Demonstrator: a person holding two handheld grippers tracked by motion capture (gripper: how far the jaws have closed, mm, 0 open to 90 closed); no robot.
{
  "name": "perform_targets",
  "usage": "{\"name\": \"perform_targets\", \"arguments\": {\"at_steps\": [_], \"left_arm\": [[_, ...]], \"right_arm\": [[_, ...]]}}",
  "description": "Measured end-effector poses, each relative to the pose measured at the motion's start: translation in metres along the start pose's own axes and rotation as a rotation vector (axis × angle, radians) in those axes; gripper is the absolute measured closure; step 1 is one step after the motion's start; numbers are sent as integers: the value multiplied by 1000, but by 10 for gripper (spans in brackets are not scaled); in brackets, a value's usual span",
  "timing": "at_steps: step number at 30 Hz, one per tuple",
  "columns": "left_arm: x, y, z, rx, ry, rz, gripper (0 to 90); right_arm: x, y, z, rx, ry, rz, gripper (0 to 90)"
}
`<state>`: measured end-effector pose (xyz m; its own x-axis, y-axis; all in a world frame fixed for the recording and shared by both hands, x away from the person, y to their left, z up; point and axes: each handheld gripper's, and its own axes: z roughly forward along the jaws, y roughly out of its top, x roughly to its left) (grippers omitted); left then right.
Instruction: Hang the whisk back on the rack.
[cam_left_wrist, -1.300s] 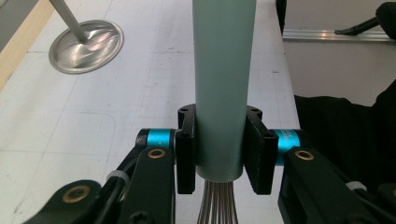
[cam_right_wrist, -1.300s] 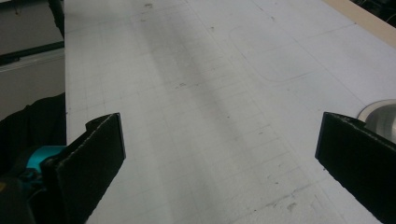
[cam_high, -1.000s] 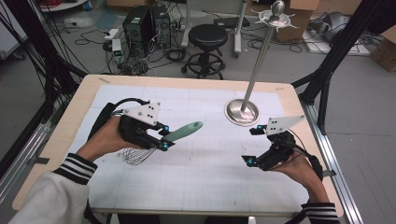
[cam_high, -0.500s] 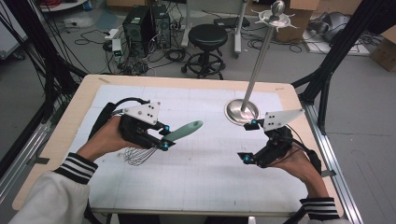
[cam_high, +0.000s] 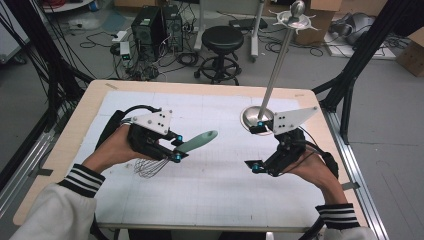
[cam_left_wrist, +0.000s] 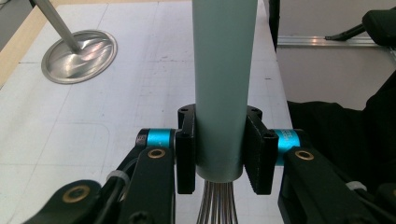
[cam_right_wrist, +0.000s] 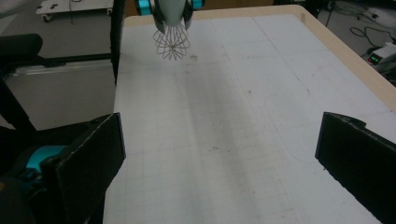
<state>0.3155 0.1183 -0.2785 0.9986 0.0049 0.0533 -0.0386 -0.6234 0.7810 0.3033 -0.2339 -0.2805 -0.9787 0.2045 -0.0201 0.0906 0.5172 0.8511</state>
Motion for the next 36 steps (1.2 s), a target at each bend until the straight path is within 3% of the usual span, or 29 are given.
{"name": "perform_targets", "arguments": {"at_steps": [16, 22, 36], "left_arm": [[-2, 2, -1, -33, -15, 10, 691], [-4, 3, -2, -46, -16, 12, 692], [-6, 5, -4, -68, -21, 24, 691]], "right_arm": [[6, 37, 20, 16, 79, -65, 6], [9, 53, 32, -6, 112, -90, 6], [11, 68, 53, -34, 181, -117, 16]]}}
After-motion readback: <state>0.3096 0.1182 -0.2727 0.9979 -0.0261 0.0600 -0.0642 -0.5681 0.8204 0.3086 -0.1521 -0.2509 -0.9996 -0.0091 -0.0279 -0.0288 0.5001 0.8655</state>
